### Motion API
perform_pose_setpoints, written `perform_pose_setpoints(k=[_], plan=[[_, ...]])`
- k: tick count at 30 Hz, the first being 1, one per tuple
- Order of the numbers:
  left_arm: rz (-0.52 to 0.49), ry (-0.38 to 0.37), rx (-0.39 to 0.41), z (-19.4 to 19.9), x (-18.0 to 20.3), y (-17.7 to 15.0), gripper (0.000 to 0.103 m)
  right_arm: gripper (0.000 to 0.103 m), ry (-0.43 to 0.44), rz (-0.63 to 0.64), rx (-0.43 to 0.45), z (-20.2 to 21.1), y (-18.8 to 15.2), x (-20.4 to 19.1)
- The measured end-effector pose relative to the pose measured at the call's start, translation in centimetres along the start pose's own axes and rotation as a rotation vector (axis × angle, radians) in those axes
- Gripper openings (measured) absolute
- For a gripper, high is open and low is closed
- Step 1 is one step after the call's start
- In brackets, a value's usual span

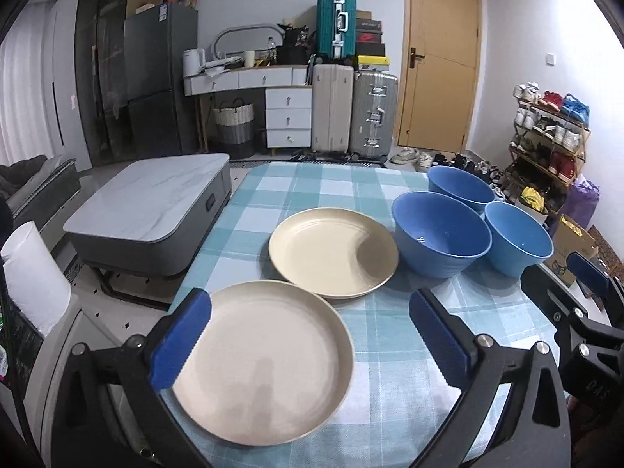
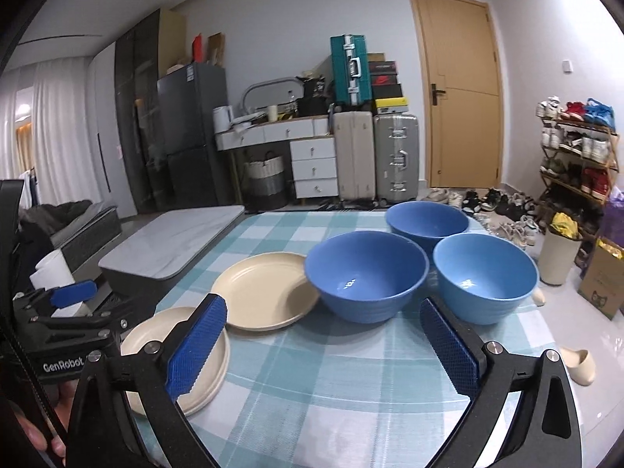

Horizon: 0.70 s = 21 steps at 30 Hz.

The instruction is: Organize plates and bowls

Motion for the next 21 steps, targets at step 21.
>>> perform_pose_setpoints(k=[21], plan=[[0.040,-0.050,0.005,0.3,1.4,-1.5,0.103,0.102,-0.067,0.008,0.033,1.4,-1.3,0.1]])
Point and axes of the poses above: each gripper's, at about its wrist camera, not at the fingertips, and z roughly against the way its jaws point, x to its right, y to its top, the point moved 4 cm from there along -z, roughly the way its jaws point, and after that the axes turned 13 degrees about -x, right-handed, at the moved point
